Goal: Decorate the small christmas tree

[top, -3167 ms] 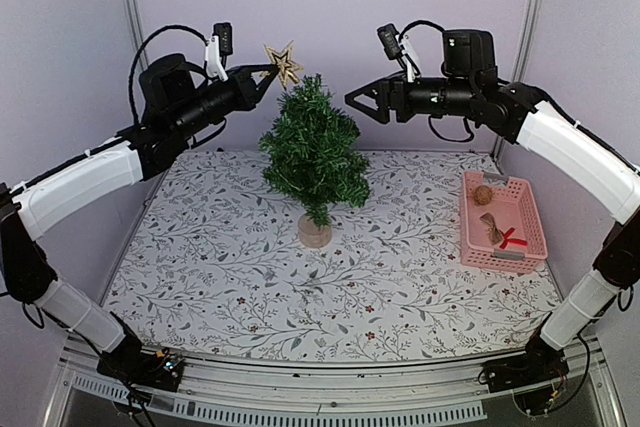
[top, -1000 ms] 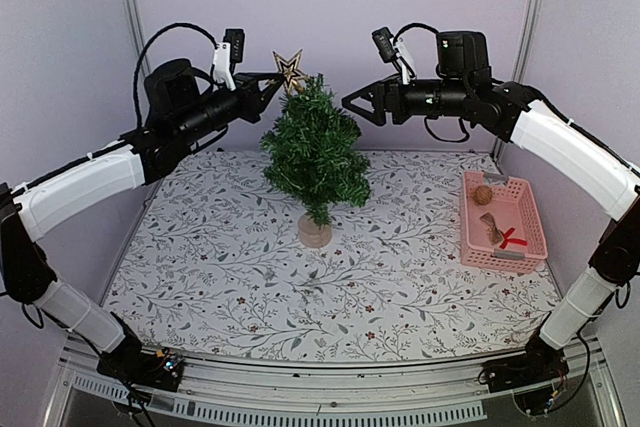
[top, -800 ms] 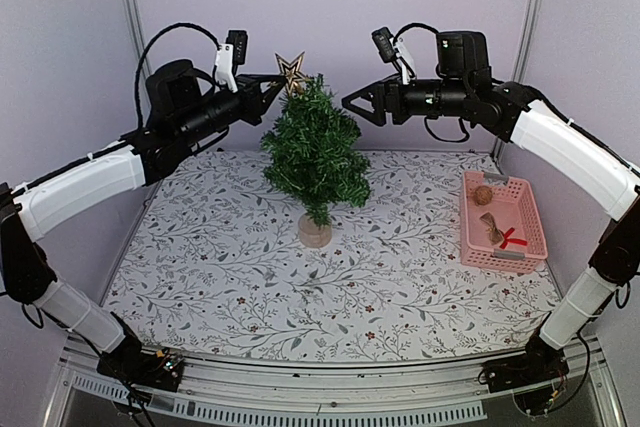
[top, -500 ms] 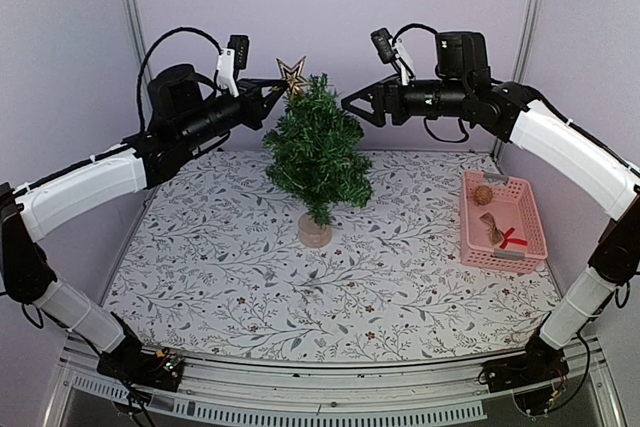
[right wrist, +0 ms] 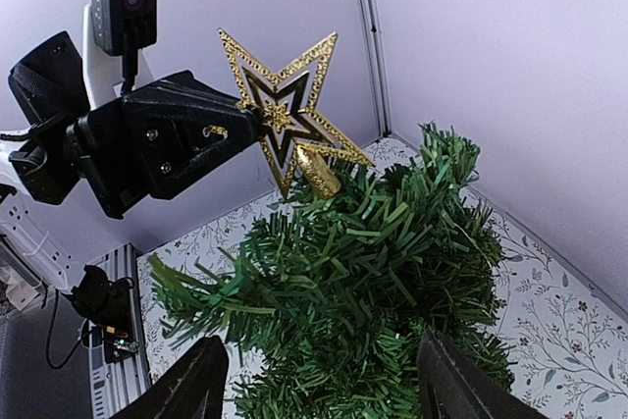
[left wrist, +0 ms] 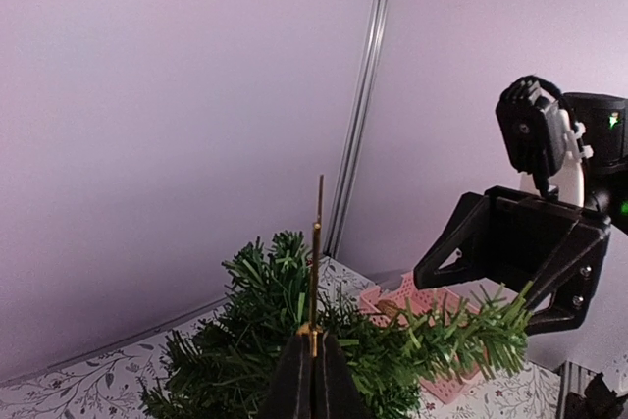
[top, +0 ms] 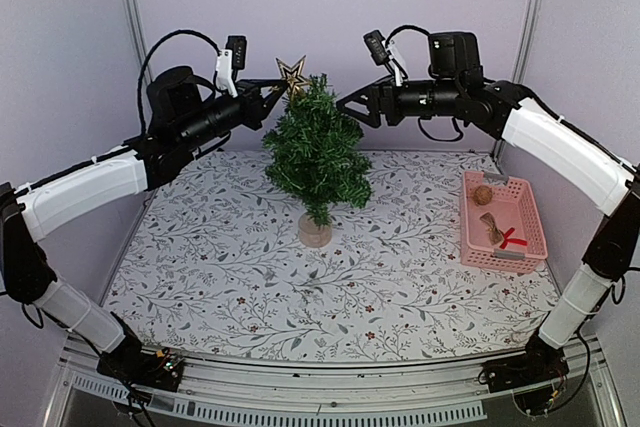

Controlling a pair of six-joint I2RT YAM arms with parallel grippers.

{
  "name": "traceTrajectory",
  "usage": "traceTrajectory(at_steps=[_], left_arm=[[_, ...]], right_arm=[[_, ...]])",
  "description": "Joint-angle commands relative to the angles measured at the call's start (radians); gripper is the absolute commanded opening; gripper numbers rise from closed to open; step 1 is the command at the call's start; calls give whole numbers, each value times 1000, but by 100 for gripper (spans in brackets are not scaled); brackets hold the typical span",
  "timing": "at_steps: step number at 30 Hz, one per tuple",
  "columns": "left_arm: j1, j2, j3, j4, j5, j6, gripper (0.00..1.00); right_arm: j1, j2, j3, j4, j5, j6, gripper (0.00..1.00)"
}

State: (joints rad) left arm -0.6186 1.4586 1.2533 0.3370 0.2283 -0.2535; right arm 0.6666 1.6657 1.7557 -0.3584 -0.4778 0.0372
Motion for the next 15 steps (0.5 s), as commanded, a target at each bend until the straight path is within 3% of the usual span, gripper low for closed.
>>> traceTrajectory(at_steps=[1, 15], left_arm=[[8, 8, -7, -2, 24, -28, 0], [25, 34, -7, 23, 38, -42, 0]], right_arm=[[-3, 27, 45, -5, -34, -7, 69], [-4, 52, 70, -4, -58, -6, 68]])
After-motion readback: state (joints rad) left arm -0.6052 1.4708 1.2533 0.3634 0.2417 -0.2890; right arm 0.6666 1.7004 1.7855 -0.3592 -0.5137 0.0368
